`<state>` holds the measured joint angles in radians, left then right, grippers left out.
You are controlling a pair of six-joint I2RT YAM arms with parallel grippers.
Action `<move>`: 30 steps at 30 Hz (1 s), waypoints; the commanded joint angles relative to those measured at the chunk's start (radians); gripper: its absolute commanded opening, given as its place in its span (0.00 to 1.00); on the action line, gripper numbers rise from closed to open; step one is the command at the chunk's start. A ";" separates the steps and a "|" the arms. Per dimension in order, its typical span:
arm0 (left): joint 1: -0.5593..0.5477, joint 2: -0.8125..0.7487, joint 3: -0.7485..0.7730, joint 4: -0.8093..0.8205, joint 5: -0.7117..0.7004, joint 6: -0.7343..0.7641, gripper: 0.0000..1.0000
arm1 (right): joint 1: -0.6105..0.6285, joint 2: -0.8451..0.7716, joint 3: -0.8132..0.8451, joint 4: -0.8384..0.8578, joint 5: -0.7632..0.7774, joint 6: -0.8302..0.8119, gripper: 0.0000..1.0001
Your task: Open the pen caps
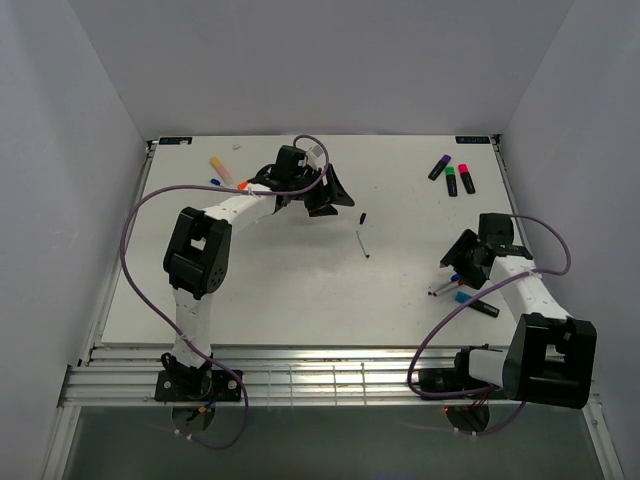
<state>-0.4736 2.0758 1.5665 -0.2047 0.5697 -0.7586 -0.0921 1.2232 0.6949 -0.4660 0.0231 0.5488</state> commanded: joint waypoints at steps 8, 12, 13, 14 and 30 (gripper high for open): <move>-0.002 -0.060 -0.020 0.030 0.025 0.001 0.76 | 0.018 0.045 -0.021 0.076 0.008 0.051 0.65; 0.000 -0.060 -0.022 0.028 0.024 0.004 0.76 | 0.020 0.064 -0.002 0.079 0.014 0.050 0.64; -0.002 -0.060 -0.022 0.028 0.024 0.004 0.76 | 0.020 0.070 -0.001 0.084 0.014 0.051 0.64; -0.002 -0.059 -0.022 0.028 0.025 0.005 0.76 | 0.020 0.074 -0.003 0.087 0.009 0.053 0.64; 0.000 -0.046 -0.036 0.025 0.030 0.015 0.76 | 0.072 0.170 -0.025 0.124 0.037 0.059 0.37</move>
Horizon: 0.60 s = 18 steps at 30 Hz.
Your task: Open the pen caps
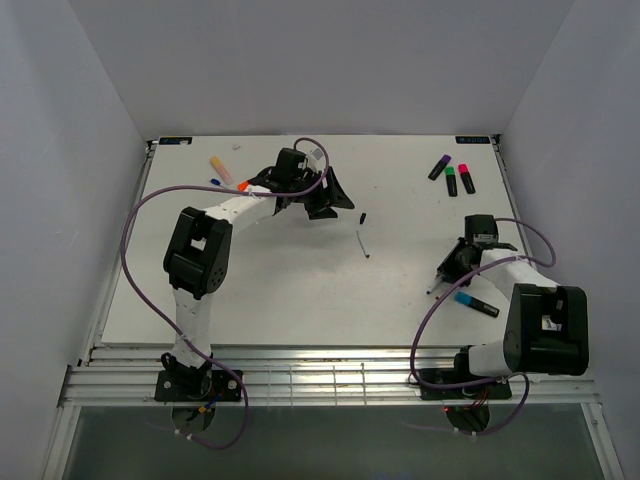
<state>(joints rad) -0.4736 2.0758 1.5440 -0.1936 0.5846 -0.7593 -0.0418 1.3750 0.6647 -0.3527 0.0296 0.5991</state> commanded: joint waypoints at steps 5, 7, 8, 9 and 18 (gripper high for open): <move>-0.002 -0.056 -0.018 0.006 0.011 0.020 0.76 | 0.111 0.062 0.032 0.000 0.073 -0.015 0.09; -0.002 -0.062 -0.025 0.006 0.012 0.021 0.75 | 0.166 0.078 0.053 -0.003 0.087 -0.039 0.08; -0.002 -0.072 -0.038 0.008 0.014 0.021 0.75 | 0.187 0.076 0.077 0.004 0.079 -0.054 0.08; -0.002 -0.078 -0.048 0.011 0.015 0.021 0.73 | 0.212 0.065 0.090 0.017 0.066 -0.077 0.08; -0.020 -0.135 -0.179 0.097 0.075 -0.008 0.71 | 0.471 0.084 0.274 0.135 -0.218 -0.294 0.08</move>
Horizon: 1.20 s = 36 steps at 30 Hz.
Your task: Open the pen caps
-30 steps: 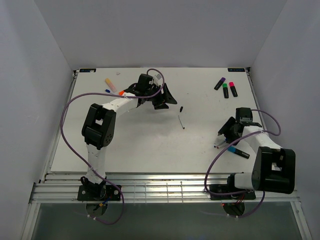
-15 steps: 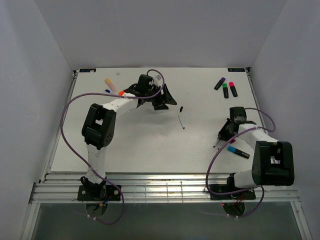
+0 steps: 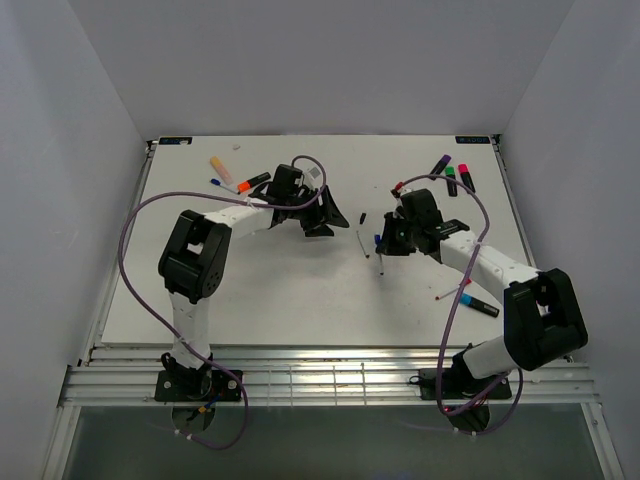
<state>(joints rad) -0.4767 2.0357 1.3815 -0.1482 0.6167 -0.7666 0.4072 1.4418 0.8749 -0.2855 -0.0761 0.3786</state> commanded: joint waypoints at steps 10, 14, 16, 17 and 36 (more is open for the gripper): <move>-0.056 -0.161 -0.102 0.081 0.028 -0.025 0.66 | 0.108 0.140 0.151 0.127 -0.237 -0.030 0.08; -0.059 -0.173 -0.111 0.084 0.025 -0.031 0.66 | 0.127 0.152 0.156 0.143 -0.234 -0.020 0.08; -0.062 -0.172 -0.114 0.085 0.028 -0.031 0.66 | 0.130 0.146 0.148 0.166 -0.235 -0.001 0.08; -0.063 -0.172 -0.121 0.085 0.025 -0.031 0.66 | 0.130 0.141 0.145 0.173 -0.238 0.005 0.08; -0.068 -0.175 -0.125 0.067 0.006 -0.022 0.52 | 0.133 0.109 0.119 0.244 -0.243 0.082 0.08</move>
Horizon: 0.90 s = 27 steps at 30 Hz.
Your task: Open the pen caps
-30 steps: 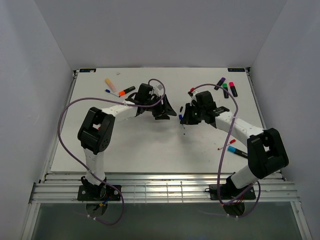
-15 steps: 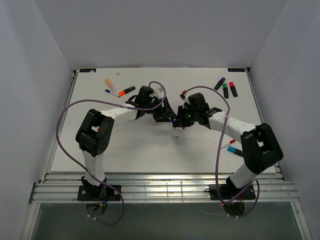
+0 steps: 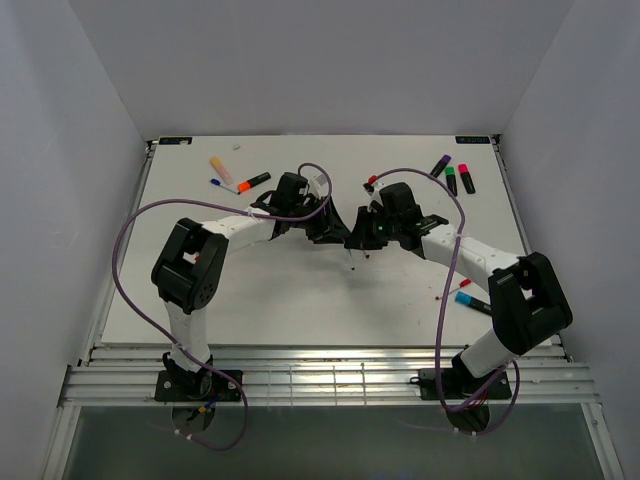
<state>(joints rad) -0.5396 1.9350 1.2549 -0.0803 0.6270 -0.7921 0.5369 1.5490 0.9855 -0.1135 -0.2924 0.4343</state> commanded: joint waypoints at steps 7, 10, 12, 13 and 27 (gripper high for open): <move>-0.006 -0.077 0.003 0.007 -0.001 -0.012 0.35 | 0.006 0.013 -0.013 0.150 -0.047 0.080 0.08; -0.005 -0.074 0.001 0.011 0.013 -0.019 0.28 | 0.005 0.020 -0.013 0.153 -0.047 0.084 0.08; -0.005 -0.071 0.008 0.011 0.016 -0.025 0.12 | 0.005 0.020 -0.019 0.159 -0.047 0.087 0.08; -0.005 -0.071 0.009 0.010 0.016 -0.025 0.06 | 0.006 0.022 -0.019 0.156 -0.045 0.087 0.10; -0.005 -0.056 0.057 -0.056 -0.050 -0.044 0.00 | 0.029 0.034 -0.071 0.167 -0.039 0.077 0.33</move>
<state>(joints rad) -0.5400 1.9293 1.2667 -0.1234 0.6003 -0.8284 0.5529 1.5738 0.9260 0.0059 -0.3241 0.5163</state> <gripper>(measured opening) 0.239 0.334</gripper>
